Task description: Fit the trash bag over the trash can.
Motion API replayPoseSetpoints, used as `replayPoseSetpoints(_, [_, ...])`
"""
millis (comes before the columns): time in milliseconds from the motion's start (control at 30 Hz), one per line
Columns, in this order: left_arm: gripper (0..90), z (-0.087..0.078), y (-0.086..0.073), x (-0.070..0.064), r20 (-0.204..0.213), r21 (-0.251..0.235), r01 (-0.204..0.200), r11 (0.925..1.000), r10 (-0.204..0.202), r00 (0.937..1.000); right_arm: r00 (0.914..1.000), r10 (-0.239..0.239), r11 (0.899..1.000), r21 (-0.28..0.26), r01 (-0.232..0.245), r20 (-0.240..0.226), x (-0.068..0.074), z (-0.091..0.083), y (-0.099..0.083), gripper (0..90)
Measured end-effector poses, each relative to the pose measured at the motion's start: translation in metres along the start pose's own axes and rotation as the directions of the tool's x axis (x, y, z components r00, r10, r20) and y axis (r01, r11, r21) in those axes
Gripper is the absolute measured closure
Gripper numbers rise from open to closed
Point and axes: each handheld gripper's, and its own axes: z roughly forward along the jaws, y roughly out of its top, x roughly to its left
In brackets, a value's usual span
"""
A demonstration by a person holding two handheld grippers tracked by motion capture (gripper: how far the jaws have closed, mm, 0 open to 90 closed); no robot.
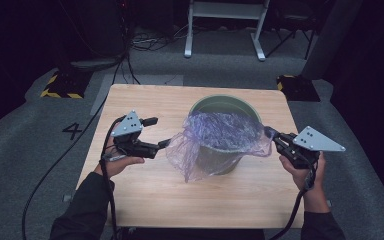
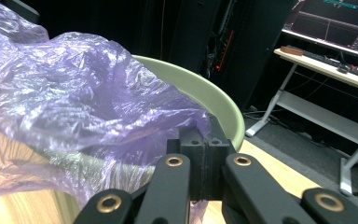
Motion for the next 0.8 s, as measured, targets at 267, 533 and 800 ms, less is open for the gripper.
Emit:
replayPoseSetpoints(267, [15.5,-0.004,0.019,-0.031,0.066,-0.030,-0.063,0.9976,0.065,0.9957,1.0000,0.001,1.000,0.007,-0.001,0.010,0.001,0.003,0.005,90.0])
replayPoseSetpoints(533, [15.6,0.001,0.043,-0.057,0.108,-0.040,-0.128,0.9910,0.131,0.9855,0.9998,0.006,1.000,0.014,-0.006,0.017,0.001,0.002,0.006,90.0])
replayPoseSetpoints(800, [36.8,0.037,0.046,-0.033,-0.041,0.105,-0.115,0.9878,0.119,0.9920,0.9997,0.015,1.000,0.025,-0.015,0.019,-0.002,0.002,0.005,90.0])
